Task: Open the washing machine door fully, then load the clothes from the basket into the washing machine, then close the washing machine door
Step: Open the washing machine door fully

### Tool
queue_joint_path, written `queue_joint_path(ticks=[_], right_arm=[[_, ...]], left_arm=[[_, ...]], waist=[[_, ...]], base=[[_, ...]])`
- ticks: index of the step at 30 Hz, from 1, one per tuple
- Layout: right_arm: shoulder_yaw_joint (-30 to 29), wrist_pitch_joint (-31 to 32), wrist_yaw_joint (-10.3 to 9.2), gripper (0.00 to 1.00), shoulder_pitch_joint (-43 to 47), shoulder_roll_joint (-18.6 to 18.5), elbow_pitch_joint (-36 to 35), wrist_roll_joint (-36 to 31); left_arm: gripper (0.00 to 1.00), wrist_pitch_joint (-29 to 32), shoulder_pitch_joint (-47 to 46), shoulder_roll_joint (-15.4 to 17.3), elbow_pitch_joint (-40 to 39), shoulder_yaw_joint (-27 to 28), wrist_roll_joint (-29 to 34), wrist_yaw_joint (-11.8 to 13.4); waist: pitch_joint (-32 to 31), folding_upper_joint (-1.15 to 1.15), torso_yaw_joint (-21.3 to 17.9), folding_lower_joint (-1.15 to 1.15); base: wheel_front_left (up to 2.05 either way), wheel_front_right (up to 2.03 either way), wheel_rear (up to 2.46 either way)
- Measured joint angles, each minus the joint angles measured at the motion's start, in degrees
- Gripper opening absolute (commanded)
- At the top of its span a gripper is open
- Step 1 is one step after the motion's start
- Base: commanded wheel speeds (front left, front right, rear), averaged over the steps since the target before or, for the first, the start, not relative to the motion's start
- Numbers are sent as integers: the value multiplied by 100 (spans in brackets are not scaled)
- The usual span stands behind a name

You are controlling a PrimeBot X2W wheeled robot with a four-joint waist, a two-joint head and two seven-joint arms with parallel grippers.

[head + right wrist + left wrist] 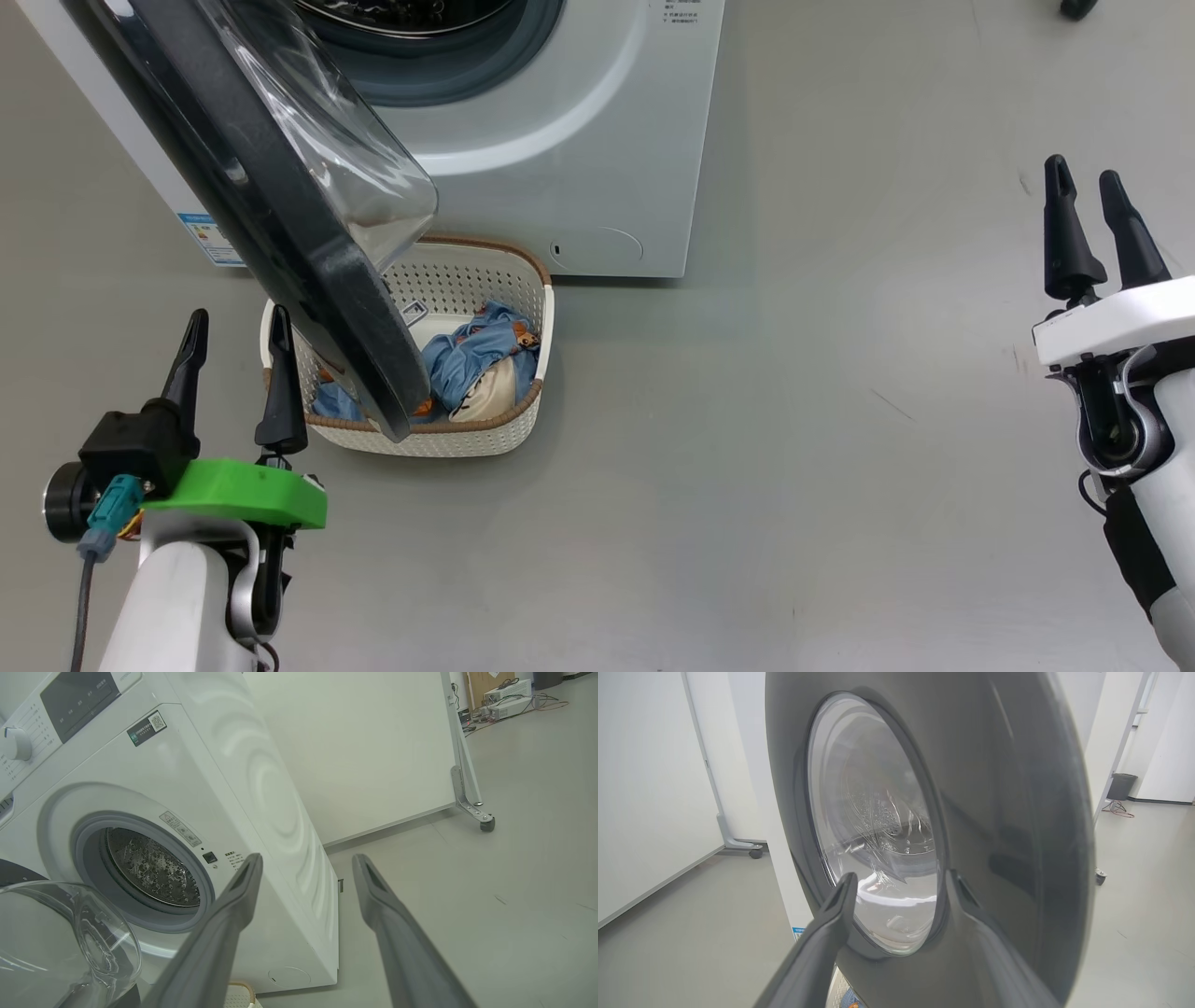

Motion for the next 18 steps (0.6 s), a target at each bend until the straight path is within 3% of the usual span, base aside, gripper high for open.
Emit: queue_joint_path(ticks=[7,18], right_arm=[[-494,45,-205,100,232,168,-296,-734],[-732,49,-368,100,1029,494,-699,-1729]], left_arm=[[100,0,151,-1,-3,69,18,-1],[100,0,233,-9,-14,135,33,-1]], waist=[[-89,0,-50,0],[-203,0,-161,0]], base=[[0,0,0],[0,0,0]])
